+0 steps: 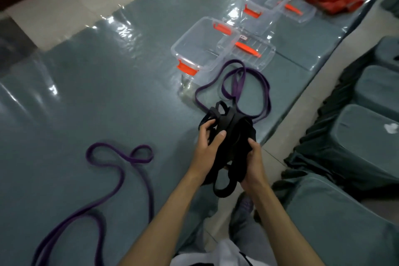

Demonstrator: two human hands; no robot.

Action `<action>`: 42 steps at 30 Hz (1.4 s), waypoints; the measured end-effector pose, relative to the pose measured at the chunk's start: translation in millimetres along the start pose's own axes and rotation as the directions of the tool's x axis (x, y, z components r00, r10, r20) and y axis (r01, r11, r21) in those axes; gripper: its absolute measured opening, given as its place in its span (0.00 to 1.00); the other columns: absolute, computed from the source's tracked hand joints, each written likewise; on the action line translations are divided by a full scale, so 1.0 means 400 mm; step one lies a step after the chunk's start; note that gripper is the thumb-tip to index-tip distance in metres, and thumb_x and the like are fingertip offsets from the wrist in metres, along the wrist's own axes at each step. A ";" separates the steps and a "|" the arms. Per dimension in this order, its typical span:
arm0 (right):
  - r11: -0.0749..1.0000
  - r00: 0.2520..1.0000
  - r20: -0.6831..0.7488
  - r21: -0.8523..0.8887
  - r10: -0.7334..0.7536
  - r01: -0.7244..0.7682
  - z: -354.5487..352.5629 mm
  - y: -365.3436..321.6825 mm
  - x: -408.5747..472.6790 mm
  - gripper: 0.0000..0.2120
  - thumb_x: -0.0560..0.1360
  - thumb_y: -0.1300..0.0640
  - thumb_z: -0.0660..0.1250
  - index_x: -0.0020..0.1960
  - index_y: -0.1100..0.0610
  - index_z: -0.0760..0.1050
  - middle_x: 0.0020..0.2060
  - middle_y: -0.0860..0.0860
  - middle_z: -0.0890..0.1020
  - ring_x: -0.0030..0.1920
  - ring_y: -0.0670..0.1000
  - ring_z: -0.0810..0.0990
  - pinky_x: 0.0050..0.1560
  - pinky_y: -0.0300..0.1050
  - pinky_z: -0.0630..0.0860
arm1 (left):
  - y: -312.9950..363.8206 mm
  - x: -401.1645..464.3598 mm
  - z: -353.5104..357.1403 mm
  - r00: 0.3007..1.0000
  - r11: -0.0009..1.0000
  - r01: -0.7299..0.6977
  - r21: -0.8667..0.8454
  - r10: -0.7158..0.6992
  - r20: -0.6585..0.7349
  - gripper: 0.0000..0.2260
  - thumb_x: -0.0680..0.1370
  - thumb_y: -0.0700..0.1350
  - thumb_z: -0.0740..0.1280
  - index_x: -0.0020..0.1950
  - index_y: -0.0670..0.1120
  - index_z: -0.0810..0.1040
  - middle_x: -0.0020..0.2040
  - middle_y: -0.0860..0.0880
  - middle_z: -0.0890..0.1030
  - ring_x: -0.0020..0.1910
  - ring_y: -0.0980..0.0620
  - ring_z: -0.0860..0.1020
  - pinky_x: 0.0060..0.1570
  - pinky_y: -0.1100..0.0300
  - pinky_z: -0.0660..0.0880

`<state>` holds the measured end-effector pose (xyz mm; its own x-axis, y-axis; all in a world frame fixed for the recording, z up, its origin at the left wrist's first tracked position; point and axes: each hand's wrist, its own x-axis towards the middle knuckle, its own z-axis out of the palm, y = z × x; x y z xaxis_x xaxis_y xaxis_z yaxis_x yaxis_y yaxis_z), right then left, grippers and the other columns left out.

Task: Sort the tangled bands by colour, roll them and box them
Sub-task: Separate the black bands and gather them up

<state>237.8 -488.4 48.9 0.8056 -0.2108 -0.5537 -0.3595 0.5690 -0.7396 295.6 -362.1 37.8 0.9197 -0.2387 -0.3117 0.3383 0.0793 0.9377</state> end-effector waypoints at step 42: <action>0.991 0.988 -0.106 -0.086 -0.109 0.100 -0.776 -1.313 0.938 0.19 0.84 0.39 0.57 0.60 0.43 0.85 0.59 0.53 0.87 0.59 0.54 0.87 0.64 0.60 0.79 | 0.306 1.178 1.381 0.984 0.995 0.009 -0.104 0.009 0.179 0.21 0.78 0.55 0.70 0.71 0.56 0.76 0.68 0.51 0.81 0.67 0.53 0.81 0.68 0.52 0.76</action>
<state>582.6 -1113.1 110.9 0.7857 -0.3543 -0.5070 -0.3164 0.4742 -0.8216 660.4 -999.3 90.7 0.8723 -0.4076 -0.2702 0.3657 0.1769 0.9138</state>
